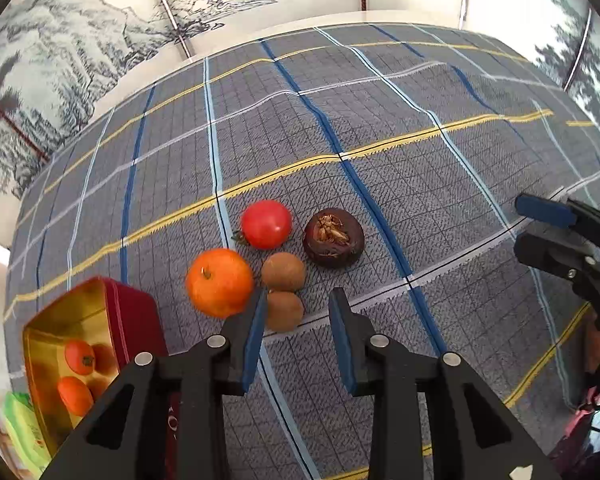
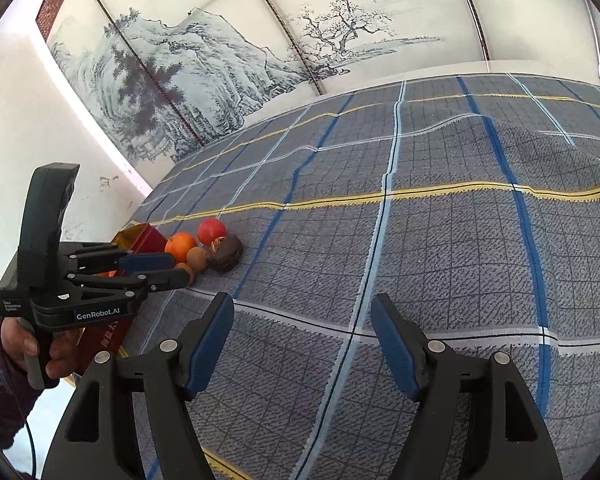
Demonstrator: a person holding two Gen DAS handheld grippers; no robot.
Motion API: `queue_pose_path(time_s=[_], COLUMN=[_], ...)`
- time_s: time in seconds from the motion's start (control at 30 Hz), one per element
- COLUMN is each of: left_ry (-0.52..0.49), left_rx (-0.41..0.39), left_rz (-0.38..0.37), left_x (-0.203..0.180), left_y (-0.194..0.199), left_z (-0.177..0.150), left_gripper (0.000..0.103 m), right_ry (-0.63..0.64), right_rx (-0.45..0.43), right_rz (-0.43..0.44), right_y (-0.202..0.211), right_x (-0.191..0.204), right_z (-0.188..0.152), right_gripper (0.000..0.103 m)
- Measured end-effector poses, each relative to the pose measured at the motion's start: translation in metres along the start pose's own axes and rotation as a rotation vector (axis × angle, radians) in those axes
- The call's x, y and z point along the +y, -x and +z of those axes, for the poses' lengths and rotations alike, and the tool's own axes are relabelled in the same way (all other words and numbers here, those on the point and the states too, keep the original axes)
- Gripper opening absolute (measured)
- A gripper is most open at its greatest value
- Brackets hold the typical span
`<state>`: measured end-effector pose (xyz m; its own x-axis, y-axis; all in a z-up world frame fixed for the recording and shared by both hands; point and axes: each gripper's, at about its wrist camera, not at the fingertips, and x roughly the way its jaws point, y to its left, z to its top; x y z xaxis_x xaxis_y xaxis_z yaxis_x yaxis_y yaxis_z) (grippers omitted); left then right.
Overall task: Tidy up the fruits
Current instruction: 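Move the left gripper back to the two small brown kiwis, then grasp both small brown kiwis together with the left gripper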
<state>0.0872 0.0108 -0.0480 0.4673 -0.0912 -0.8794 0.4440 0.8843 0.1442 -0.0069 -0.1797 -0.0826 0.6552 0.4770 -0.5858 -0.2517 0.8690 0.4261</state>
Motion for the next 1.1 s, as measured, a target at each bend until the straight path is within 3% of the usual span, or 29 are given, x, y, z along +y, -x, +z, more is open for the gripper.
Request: queue_pose_path(time_s=[0.17,0.3,0.33,0.37,0.5,0.63,0.8,1.03,1.1], left_ry=[-0.001,0.063,0.080,0.084,0.138,0.158,0.208,0.242,0.246], left_rx=[0.002,0.070,0.047,0.043,0.032,0.027,0.024,0.037,0.029], left_rz=[-0.010,-0.121,-0.127,-0.124,-0.129,-0.105,-0.165,-0.168,-0.158], left_x=[0.002,0.009,0.011,0.010,0.015,0.020,0.030,0.029,0.028], left_y=[-0.005,-0.021,-0.020,-0.021,-0.022,-0.018,-0.017,-0.026,-0.026], left_z=[0.004,0.002,0.000,-0.001,-0.004,-0.002,0.000,0.005,0.005], left_gripper=[0.032,0.030,0.026,0.022,0.022,0.028,0.035,0.034,0.027], right_ry=[-0.008,-0.008,-0.010,-0.013,-0.021,-0.021,-0.023,-0.025,-0.027], right_rx=[-0.001,-0.001,-0.002,-0.002,0.002,0.002,0.005,0.011,0.011], right_rz=[0.002,0.002,0.001,0.001,0.000,-0.002,-0.001,0.004,0.005], right_y=[-0.001,-0.001,-0.001,-0.001,-0.002,-0.002,-0.003,-0.004,-0.004], right_x=[-0.002,-0.003,-0.004,-0.004,-0.006,-0.005,-0.007,-0.008,-0.009], right_z=[0.001,0.002,0.002,0.001,0.002,0.002,0.002,0.003,0.003], right_gripper=[0.073,0.074,0.074,0.075,0.076,0.077,0.077,0.078,0.078])
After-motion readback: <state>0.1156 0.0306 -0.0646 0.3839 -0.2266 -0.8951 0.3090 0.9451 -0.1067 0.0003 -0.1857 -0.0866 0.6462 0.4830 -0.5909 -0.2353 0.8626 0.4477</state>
